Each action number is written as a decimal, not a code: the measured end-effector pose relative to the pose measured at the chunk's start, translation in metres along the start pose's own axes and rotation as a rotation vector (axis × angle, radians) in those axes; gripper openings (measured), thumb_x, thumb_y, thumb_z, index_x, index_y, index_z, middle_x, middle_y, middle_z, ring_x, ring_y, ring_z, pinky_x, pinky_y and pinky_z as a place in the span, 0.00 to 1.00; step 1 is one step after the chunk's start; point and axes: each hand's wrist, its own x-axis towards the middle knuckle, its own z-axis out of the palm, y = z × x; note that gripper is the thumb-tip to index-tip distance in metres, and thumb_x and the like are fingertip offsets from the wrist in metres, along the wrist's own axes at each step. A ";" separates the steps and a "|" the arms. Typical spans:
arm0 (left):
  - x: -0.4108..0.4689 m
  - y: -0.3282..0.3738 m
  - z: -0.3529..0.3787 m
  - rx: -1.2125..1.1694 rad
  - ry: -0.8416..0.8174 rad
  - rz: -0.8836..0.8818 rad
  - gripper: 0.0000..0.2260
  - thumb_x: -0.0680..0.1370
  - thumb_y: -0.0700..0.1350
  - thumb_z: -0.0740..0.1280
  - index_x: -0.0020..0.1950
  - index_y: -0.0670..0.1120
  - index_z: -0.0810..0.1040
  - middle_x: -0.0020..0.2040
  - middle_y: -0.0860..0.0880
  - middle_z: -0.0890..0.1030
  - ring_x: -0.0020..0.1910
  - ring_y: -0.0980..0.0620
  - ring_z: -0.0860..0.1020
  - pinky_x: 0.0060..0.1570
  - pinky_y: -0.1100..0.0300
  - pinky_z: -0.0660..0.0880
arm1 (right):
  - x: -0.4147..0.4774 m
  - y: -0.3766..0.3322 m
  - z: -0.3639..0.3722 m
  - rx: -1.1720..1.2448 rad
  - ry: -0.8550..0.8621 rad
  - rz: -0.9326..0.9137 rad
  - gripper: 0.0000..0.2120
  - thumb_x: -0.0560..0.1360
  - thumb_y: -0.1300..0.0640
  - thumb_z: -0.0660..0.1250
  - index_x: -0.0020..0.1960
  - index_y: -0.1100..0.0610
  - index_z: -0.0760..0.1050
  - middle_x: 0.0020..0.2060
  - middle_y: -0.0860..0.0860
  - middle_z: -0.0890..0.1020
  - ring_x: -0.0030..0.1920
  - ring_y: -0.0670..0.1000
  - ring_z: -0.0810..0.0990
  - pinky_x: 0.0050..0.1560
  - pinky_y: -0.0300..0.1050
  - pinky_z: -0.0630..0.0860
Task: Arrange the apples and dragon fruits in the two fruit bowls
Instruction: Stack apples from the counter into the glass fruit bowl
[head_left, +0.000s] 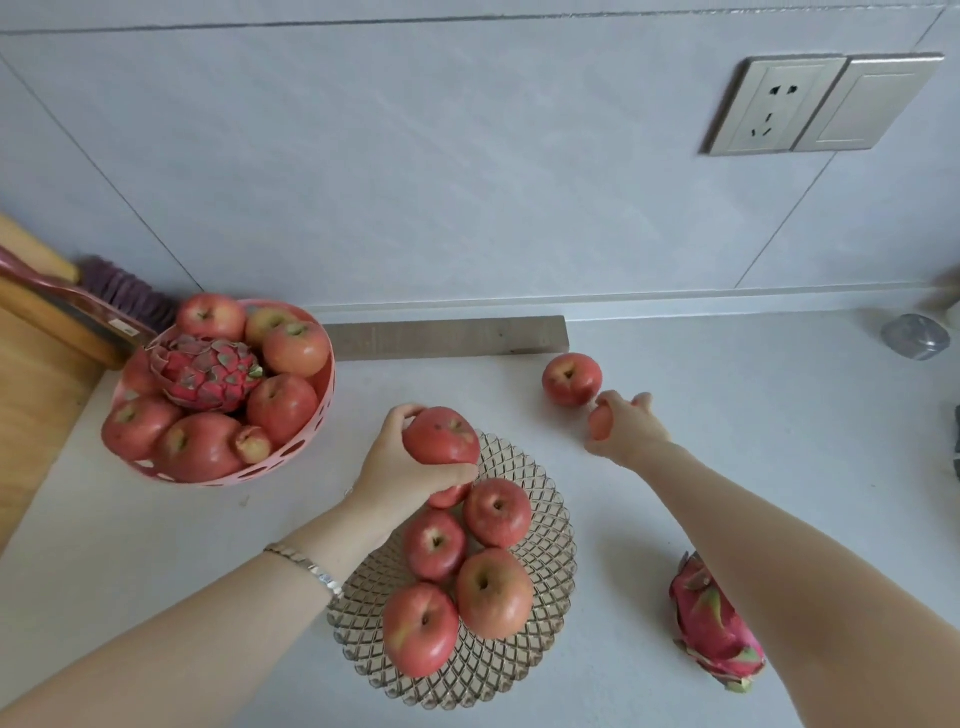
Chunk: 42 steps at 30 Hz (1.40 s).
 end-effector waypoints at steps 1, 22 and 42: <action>0.001 -0.001 0.000 0.014 -0.001 0.004 0.34 0.55 0.44 0.79 0.56 0.58 0.68 0.51 0.57 0.73 0.51 0.55 0.76 0.54 0.54 0.74 | 0.002 0.002 0.001 0.048 -0.007 0.018 0.27 0.68 0.54 0.70 0.65 0.50 0.66 0.60 0.58 0.65 0.48 0.61 0.77 0.51 0.48 0.76; -0.053 -0.095 -0.058 0.597 -0.142 0.261 0.32 0.64 0.45 0.75 0.65 0.53 0.67 0.60 0.60 0.64 0.58 0.58 0.71 0.55 0.66 0.69 | -0.157 -0.051 0.022 0.657 -0.081 -0.253 0.27 0.57 0.51 0.79 0.48 0.37 0.68 0.52 0.49 0.76 0.49 0.47 0.77 0.41 0.35 0.74; -0.016 -0.066 -0.048 0.686 -0.217 0.193 0.15 0.80 0.50 0.56 0.65 0.49 0.72 0.66 0.50 0.74 0.65 0.49 0.72 0.65 0.53 0.69 | -0.155 -0.059 0.027 1.166 -0.156 0.044 0.15 0.71 0.53 0.70 0.56 0.52 0.72 0.52 0.55 0.76 0.46 0.55 0.80 0.37 0.46 0.78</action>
